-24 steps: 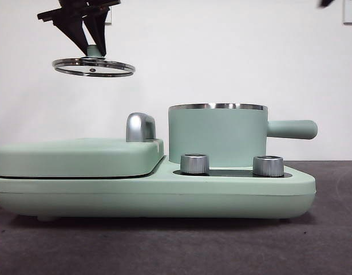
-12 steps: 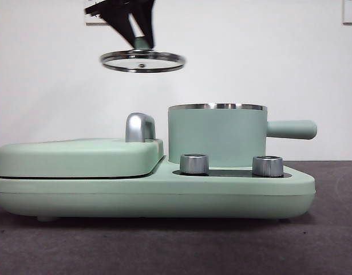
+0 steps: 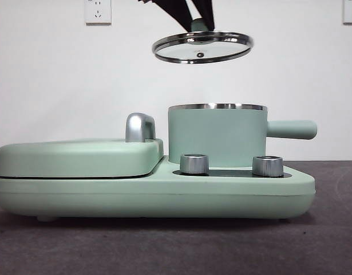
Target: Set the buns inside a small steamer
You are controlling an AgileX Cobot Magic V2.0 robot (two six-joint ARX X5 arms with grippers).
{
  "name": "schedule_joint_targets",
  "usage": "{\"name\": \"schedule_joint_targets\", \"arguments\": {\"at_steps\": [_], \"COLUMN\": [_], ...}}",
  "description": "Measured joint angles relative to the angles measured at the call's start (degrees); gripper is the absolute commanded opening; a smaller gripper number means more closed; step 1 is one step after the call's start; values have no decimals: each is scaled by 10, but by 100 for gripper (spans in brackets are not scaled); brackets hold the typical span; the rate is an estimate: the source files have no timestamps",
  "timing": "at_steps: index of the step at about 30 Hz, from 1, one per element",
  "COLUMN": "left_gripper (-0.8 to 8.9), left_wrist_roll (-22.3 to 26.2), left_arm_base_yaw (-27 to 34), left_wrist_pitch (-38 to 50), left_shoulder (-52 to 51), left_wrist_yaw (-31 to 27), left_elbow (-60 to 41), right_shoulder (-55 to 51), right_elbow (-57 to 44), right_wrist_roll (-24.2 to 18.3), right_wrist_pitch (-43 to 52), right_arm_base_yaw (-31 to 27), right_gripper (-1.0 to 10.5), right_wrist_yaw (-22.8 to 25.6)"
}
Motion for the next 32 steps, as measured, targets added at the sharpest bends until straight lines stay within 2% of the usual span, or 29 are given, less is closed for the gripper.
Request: {"name": "schedule_joint_targets", "arguments": {"at_steps": [1, 8, 32], "left_gripper": [13, 15, 14], "left_wrist_roll": [0, 0, 0], "left_arm_base_yaw": [-5, -10, -4], "left_wrist_pitch": [0, 5, 18], "left_shoulder": [1, 49, 96], "left_wrist_yaw": [0, 0, 0], "left_elbow": [0, 0, 0], "right_shoulder": [0, 0, 0], "right_elbow": [0, 0, 0], "right_wrist_roll": [0, 1, 2], "right_wrist_pitch": [0, 0, 0], "right_arm_base_yaw": [0, 0, 0], "right_gripper": [360, 360, 360], "right_wrist_yaw": [0, 0, 0]}}
